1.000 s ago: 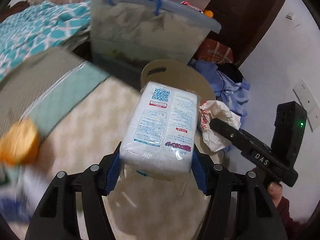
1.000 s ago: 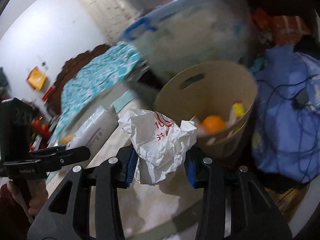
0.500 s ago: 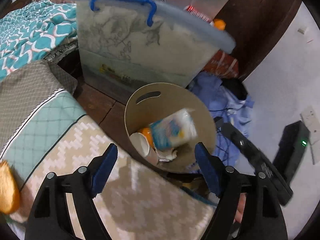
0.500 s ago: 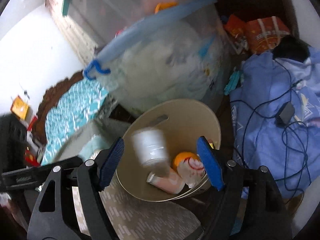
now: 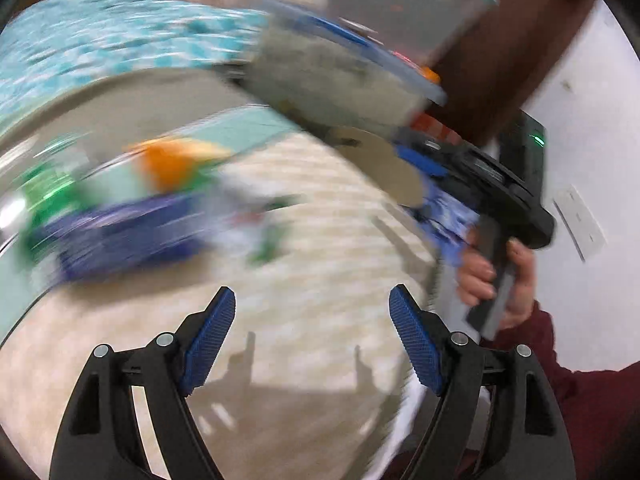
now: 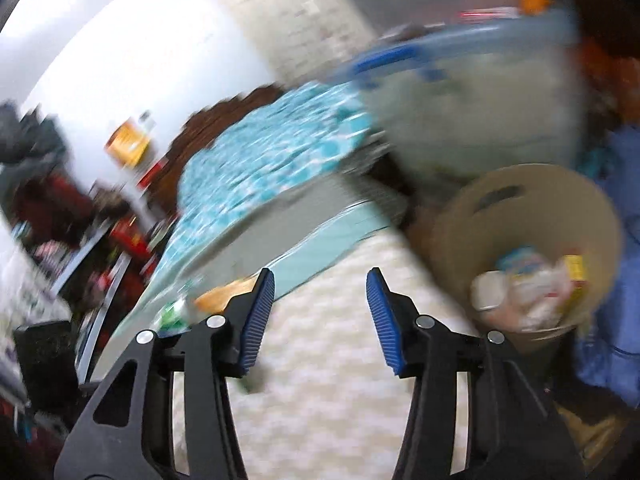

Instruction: Collect trash

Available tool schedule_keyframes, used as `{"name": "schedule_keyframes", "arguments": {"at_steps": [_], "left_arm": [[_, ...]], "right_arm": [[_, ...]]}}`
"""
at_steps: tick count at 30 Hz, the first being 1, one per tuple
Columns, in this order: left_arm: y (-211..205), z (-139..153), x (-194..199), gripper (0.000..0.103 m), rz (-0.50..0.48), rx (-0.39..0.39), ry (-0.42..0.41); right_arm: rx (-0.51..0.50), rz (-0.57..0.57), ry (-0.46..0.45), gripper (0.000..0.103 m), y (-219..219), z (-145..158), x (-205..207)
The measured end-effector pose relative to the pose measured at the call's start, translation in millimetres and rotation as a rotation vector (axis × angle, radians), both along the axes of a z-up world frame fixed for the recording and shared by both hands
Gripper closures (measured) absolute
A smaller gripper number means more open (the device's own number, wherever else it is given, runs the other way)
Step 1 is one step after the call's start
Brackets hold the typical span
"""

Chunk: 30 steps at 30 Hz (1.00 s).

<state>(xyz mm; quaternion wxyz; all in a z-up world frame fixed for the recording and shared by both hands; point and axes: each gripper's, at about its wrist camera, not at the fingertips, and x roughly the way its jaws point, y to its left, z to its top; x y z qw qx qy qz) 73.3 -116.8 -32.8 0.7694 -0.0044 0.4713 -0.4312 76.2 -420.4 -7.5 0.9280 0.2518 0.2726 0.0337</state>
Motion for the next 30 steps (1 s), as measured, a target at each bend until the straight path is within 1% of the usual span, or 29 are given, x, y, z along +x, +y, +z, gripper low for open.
{"name": "schedule_keyframes", "arguments": {"at_steps": [1, 2, 3, 4, 5, 6, 7, 9, 10, 12, 14, 17, 18, 19, 20, 21, 22, 25, 27, 30], "left_arm": [[31.3, -0.2, 7.5, 0.028, 0.077, 0.0, -0.001], [54.2, 0.7, 13.7, 0.028, 0.138, 0.002, -0.003], [87.9, 1.8, 22.5, 0.028, 0.229, 0.01, -0.013], [120.2, 3.5, 30.9, 0.028, 0.32, 0.026, -0.031], [141.0, 5.5, 36.6, 0.028, 0.381, 0.045, -0.052], [168.3, 6.5, 44.7, 0.027, 0.466, 0.089, -0.093], [190.6, 4.8, 53.6, 0.025, 0.543, 0.157, -0.131], [216.0, -3.7, 69.6, 0.025, 0.623, 0.264, -0.169], [226.2, -11.6, 80.0, 0.025, 0.638, 0.317, -0.178], [229.1, -21.6, 92.3, 0.025, 0.613, 0.352, -0.173], [222.0, -32.9, 102.5, 0.024, 0.553, 0.366, -0.162], [212.9, -48.5, 113.8, 0.024, 0.498, 0.408, -0.175], [210.1, -54.5, 116.0, 0.032, 0.49, 0.421, -0.169], [209.0, -57.6, 119.6, 0.044, 0.49, 0.422, -0.167], [207.8, -59.8, 122.4, 0.046, 0.49, 0.419, -0.168], [206.2, -58.9, 121.9, 0.052, 0.483, 0.424, -0.165], [205.1, -56.9, 116.1, 0.057, 0.477, 0.431, -0.159], [202.8, -54.3, 98.3, 0.06, 0.455, 0.415, -0.144], [204.0, -48.5, 69.7, 0.06, 0.437, 0.38, -0.152], [210.9, -48.4, 35.4, 0.06, 0.426, 0.299, -0.09]], "right_arm": [[-0.017, 0.046, 0.005, 0.053, 21.3, 1.3, 7.5], [-0.025, 0.071, 0.008, 0.053, 33.8, 1.6, 11.6], [-0.032, 0.103, 0.011, 0.053, 50.3, 1.4, 16.5], [-0.035, 0.128, 0.013, 0.053, 63.2, 1.1, 19.3], [-0.028, 0.162, 0.016, 0.053, 81.9, 0.6, 23.3], [-0.022, 0.179, 0.017, 0.052, 93.0, -0.6, 24.9], [-0.017, 0.195, 0.02, 0.052, 103.2, -2.4, 26.0], [-0.014, 0.226, 0.031, 0.051, 126.8, -6.0, 28.7], [-0.016, 0.235, 0.041, 0.051, 136.3, -8.2, 29.4], [-0.018, 0.243, 0.061, 0.051, 148.1, -13.8, 29.1], [-0.024, 0.241, 0.085, 0.051, 156.6, -17.5, 28.5], [-0.041, 0.226, 0.116, 0.051, 163.6, -19.8, 32.8], [-0.045, 0.222, 0.122, 0.051, 163.1, -20.4, 32.8], [-0.048, 0.219, 0.126, 0.051, 160.3, -20.1, 32.0], [-0.06, 0.21, 0.131, 0.051, 160.1, -19.7, 32.2], [-0.067, 0.203, 0.134, 0.051, 158.8, -18.7, 32.0], [-0.072, 0.201, 0.135, 0.051, 156.8, -17.4, 31.3], [-0.134, 0.223, 0.126, 0.051, 162.3, -11.1, 36.0], [-0.189, 0.261, 0.118, 0.05, 168.5, -8.7, 44.3], [-0.239, 0.32, 0.123, 0.048, 178.7, -11.3, 62.5]]}}
